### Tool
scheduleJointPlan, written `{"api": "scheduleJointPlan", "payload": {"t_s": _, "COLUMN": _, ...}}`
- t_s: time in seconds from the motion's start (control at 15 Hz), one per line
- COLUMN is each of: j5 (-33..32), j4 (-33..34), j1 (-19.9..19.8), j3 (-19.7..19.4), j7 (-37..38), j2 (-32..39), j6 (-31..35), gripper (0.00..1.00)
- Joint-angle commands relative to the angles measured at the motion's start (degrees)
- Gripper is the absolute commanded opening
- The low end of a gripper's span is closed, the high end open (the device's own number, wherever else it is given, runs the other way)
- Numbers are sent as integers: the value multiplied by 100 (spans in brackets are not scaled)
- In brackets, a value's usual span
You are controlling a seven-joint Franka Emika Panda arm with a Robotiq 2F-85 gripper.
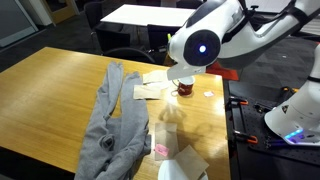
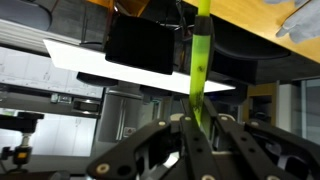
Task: Put the yellow pen inside the maroon mug
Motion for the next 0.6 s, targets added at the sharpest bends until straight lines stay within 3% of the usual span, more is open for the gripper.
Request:
{"api": "scheduleJointPlan", "payload": {"t_s": 0.0, "j5": 32, "j4": 99, "j1": 181, "j3": 172, "j7": 840, "j2": 262, "j6": -1202, "gripper": 4}}
{"api": "scheduleJointPlan", "payload": {"t_s": 0.27, "j5": 230, "j4": 158, "j1": 268, "j3": 244, "j7": 1287, "j2": 504, "j6": -2127, "gripper": 4}}
{"api": "scheduleJointPlan", "payload": {"t_s": 0.53, "j5": 411, "j4": 204, "j1": 262, "j3": 244, "j7": 1369, "j2": 675, "j6": -2513, "gripper": 4}}
